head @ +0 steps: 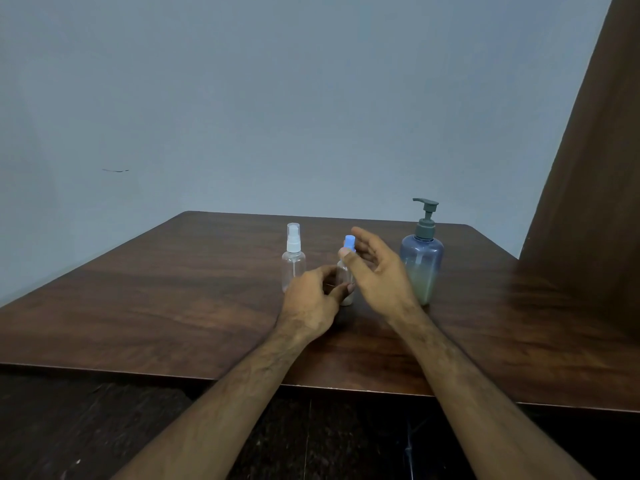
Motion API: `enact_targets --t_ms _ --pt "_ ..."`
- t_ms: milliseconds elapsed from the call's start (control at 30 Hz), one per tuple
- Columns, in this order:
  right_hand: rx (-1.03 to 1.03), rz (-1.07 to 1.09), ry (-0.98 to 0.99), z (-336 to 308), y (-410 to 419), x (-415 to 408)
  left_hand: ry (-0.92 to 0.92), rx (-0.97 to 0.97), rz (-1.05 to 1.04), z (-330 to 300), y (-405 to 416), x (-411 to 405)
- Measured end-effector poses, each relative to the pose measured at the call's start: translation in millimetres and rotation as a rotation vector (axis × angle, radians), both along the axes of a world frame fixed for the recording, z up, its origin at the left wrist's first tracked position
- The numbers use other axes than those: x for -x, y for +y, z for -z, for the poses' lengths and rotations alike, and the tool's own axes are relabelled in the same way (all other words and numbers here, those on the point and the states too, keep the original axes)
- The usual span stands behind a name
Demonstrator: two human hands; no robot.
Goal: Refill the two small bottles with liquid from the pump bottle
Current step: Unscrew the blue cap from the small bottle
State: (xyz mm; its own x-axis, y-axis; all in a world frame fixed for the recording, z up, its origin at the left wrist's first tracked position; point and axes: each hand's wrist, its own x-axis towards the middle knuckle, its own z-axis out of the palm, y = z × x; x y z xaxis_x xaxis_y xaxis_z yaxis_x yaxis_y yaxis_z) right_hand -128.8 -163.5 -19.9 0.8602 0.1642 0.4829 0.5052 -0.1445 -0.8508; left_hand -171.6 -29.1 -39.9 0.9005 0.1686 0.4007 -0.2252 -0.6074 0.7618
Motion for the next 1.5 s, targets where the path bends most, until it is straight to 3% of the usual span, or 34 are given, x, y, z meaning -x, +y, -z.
enact_targets --t_ms 400,567,800,1100,1300,1400,1500 --pt "0.059 0.018 0.012 -2 1 3 -0.007 0.053 0.021 -2 -1 4" --pt "0.031 -0.073 0.06 -8 -3 4 0.006 0.071 0.027 -4 -2 5" --pt "0.083 0.028 0.009 -13 -1 8 0.018 0.053 0.022 -4 -2 6" --pt "-0.162 0.091 -0.048 -45 -11 9 0.037 -0.007 -0.031 -4 -5 7" --pt "-0.333 0.176 -0.146 -61 -24 24 0.062 0.068 -0.137 -6 -5 11" --pt "-0.212 0.218 -0.202 -52 -26 30 0.069 0.072 -0.144 -7 -5 12" --pt "0.063 0.301 -0.238 -29 -24 29 0.081 0.072 -0.154 -7 -5 12"
